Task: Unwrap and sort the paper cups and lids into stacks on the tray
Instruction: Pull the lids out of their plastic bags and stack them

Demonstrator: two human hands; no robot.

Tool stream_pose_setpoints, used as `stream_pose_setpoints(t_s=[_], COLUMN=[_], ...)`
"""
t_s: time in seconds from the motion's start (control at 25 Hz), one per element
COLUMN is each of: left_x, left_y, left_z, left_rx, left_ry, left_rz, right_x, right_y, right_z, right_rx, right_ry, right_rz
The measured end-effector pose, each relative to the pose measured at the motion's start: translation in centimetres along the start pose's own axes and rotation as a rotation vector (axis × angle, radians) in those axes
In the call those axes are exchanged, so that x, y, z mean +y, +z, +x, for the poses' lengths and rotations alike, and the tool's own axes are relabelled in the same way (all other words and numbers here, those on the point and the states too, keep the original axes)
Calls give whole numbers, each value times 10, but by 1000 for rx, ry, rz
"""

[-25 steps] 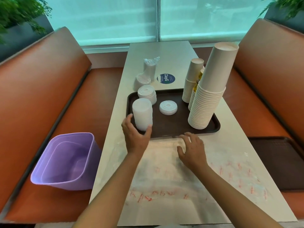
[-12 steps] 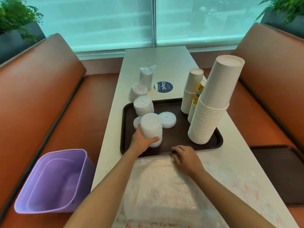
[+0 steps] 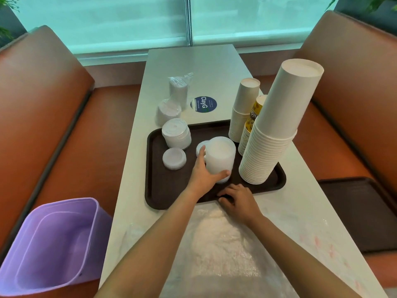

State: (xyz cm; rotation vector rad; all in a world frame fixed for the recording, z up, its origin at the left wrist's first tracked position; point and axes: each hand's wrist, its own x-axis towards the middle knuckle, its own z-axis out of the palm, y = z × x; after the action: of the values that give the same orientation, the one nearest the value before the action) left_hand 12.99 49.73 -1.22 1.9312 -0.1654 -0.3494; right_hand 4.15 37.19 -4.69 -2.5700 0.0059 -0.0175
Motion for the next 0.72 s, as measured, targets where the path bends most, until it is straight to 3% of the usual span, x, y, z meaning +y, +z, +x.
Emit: stream_pose_setpoints(t_s=[0.12,0.24,0.4,0.52,0.72], left_x=[-8,-9,6,24,44], left_y=[-16,-48,-96,-125,-167], left_z=[-11,-17,-14,-5,39], left_rx=[126,255,318,337,405], left_ry=[33,15,2,17,23], left_rz=[-78,17,56,17,-120], right_x=[-2,-19,-68,-105,-151], right_y=[-2,-2,-5,-13,-42], right_z=[-1,1,15,42,129], right_rx=[-8,-79,-129,-136,42], right_ry=[22,-8,-148,-96,24], right_rz=[-34,-101,159,304,479])
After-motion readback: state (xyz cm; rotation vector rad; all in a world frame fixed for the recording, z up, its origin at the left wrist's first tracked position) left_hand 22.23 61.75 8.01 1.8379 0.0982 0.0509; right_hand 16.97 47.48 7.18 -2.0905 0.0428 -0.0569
